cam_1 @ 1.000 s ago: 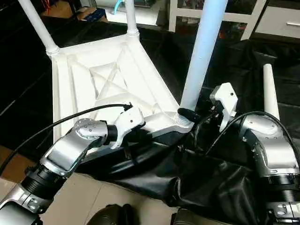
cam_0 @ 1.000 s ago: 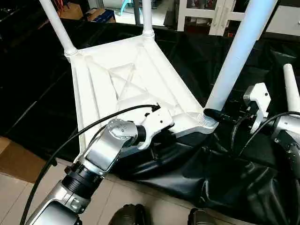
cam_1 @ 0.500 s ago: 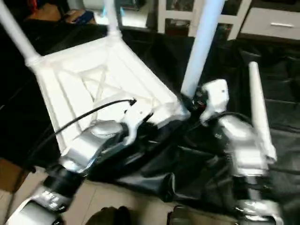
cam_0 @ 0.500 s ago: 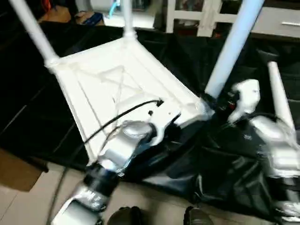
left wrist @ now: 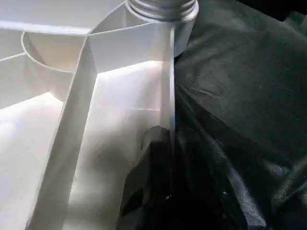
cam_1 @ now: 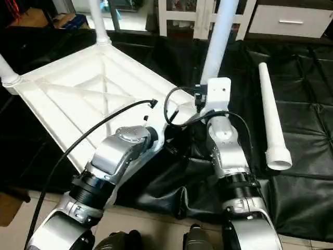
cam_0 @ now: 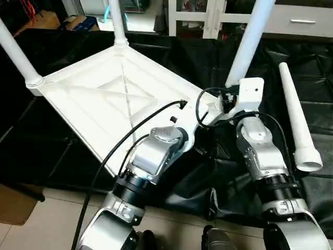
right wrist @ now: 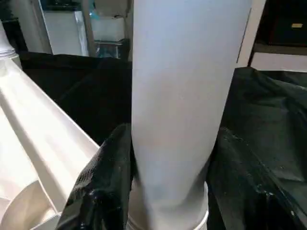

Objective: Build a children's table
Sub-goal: Rotate leg to tighten

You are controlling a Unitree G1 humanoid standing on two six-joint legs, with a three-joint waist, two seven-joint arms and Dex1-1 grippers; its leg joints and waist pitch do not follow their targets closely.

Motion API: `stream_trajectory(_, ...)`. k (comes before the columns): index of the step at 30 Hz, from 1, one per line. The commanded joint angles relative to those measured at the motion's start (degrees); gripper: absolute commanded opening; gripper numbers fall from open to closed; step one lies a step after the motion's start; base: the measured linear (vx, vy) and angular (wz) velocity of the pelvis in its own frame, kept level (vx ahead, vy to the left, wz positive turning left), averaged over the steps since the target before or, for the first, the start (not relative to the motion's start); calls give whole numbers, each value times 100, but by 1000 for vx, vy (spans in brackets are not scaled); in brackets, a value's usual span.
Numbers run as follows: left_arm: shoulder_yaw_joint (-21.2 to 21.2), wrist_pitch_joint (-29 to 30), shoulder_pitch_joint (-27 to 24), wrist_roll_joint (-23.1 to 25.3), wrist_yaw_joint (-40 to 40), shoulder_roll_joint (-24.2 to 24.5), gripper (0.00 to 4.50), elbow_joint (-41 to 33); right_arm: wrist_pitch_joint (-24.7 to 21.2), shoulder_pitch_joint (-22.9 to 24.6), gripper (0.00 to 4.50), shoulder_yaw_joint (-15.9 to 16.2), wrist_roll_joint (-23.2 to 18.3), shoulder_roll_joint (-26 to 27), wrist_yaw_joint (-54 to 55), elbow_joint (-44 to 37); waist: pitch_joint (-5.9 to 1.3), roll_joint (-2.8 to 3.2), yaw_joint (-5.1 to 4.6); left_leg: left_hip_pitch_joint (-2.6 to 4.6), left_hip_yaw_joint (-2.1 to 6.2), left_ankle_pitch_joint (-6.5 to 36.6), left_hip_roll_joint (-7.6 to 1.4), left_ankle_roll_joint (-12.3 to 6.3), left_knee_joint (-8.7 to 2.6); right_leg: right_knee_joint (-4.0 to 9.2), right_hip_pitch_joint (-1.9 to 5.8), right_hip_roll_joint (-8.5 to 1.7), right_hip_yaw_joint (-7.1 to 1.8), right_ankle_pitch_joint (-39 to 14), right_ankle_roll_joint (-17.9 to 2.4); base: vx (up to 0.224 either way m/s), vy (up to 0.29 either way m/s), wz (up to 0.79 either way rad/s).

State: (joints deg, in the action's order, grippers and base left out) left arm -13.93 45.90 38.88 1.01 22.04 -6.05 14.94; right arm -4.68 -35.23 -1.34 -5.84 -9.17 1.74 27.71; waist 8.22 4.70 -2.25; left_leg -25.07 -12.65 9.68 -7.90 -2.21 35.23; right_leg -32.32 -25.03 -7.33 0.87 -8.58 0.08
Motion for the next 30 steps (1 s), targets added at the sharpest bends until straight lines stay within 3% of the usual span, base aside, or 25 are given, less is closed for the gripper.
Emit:
stream_trajectory(1, 72, -100, 92, -265, 184, 11, 0, -531, -217, 157, 186, -229, 213, -198, 127, 628, -449, -144, 32, 237, 285, 1964, -357, -383, -583, 345, 207, -69, 20, -1367, -944, 0, 0, 0)
stream_trajectory(3, 93, -97, 86, -257, 174, 32, 0, -526, -136, 150, 186, -143, 251, -243, 58, 593, -449, -141, 37, 240, 277, 1872, -366, -439, -581, 347, 202, -71, 14, -1348, -990, 0, 0, 0)
stream_trajectory(5, 102, -138, 79, -227, 179, 52, 0, -497, -46, 173, 242, -98, 246, -275, -62, 460, -448, -126, 44, 238, 275, 1791, -371, -468, -580, 336, 208, -73, 13, -1280, -1017, 0, 0, 0)
stream_trajectory(7, 106, -157, 75, -221, 183, 59, 0, -481, -5, 200, 259, -102, 203, -286, -128, 339, -459, -133, 52, 246, 265, 1650, -372, -499, -576, 325, 214, -60, 16, -1135, -1056, 0, 0, 0)
stream_trajectory(8, 103, -174, 75, -218, 186, 67, 0, -473, -1, 217, 267, -100, 192, -296, -157, 268, -475, -138, 83, 285, 238, 1533, -369, -554, -554, 330, 199, -61, 3, -994, -1108, 0, 0, 0)
stream_trajectory(10, 81, -249, 82, -204, 200, 109, 0, -444, -8, 287, 290, -75, 184, -333, -260, 11, -484, -139, 155, 293, 210, 1258, -374, -726, -531, 324, 191, -64, -8, -813, -1167, 0, 0, 0)
stream_trajectory(13, 38, -362, 89, -196, 239, 183, 0, -404, 6, 409, 316, -22, 179, -377, -398, -305, -500, -143, 192, 266, 212, 841, -374, -908, -505, 279, 226, -68, -2, -554, -1233, 0, 0, 0)
stream_trajectory(14, -4, -481, 65, -159, 294, 295, 0, -359, -110, 651, 326, 17, 123, -430, -538, -794, -503, -124, 209, 258, 219, 746, -373, -943, -500, 264, 237, -68, 0, -491, -1238, 0, 0, 0)
stream_trajectory(17, -81, -625, 29, -105, 377, 445, 0, -314, -215, 914, 349, 52, 42, -498, -713, -1291, -536, -146, 269, 242, 231, 352, -376, -1115, -470, 214, 261, -74, 2, -160, -1263, 0, 0, 0)
stream_trajectory(18, -143, -808, -23, -73, 523, 616, 0, -268, -331, 1193, 360, 75, -78, -617, -937, -1782, -536, -147, 280, 236, 230, 236, -377, -1186, -462, 203, 264, -75, 3, -83, -1300, 0, 0, 0)
stream_trajectory(20, -166, -904, -50, -62, 603, 701, 0, -246, -389, 1334, 377, 88, -137, -685, -1051, -2028, -514, -137, 297, 231, 236, 208, -385, -1257, -471, 214, 260, -72, 3, -142, -1302, 0, 0, 0)
stream_trajectory(23, -275, -1493, -190, -12, 1133, 1211, 0, -103, -857, 2034, 377, 120, -818, -1224, -2045, -3107, -471, -111, 310, 249, 250, 694, -422, -1134, -532, 277, 271, -83, -4, -717, -1181, 0, 0, 0)
stream_trajectory(24, -314, -1732, -253, -13, 1411, 1446, 0, -76, -1064, 2336, 377, 114, -1129, -1564, -2551, -3486, -453, -66, 308, 268, 263, 932, -435, -1019, -567, 296, 263, -77, -4, -930, -1134, 0, 0, 0)
stream_trajectory(25, -314, -1732, -253, -13, 1411, 1446, 0, -76, -1064, 2336, 377, 114, -1129, -1564, -2551, -3486, -434, -80, 306, 278, 264, 1093, -435, -967, -589, 331, 260, -59, -3, -1061, -1088, 0, 0, 0)
stream_trajectory(26, -345, -1893, -292, -41, 1606, 1589, 0, -79, -1188, 2504, 377, 78, -1275, -1765, -2841, -3683, -428, -92, 282, 280, 266, 1310, -444, -794, -615, 320, 244, -65, -8, -1199, -1089, 0, 0, 0)
stream_trajectory(27, -495, -2369, -470, -232, 2360, 1986, 0, -317, -1238, 2791, 377, -81, -1487, -2261, -3541, -3913, -420, -68, 291, 300, 273, 1545, -434, -684, -624, 364, 253, -67, -7, -1383, -1017, 0, 0, 0)
stream_trajectory(30, -793, -2828, -747, -414, 3319, 2495, 0, -741, -1169, 2927, 377, -265, -1675, -2736, -4247, -3898, -421, -47, 298, 318, 267, 1584, -465, -578, -647, 320, 231, -101, -37, -1247, -1125, 0, 0, 0)
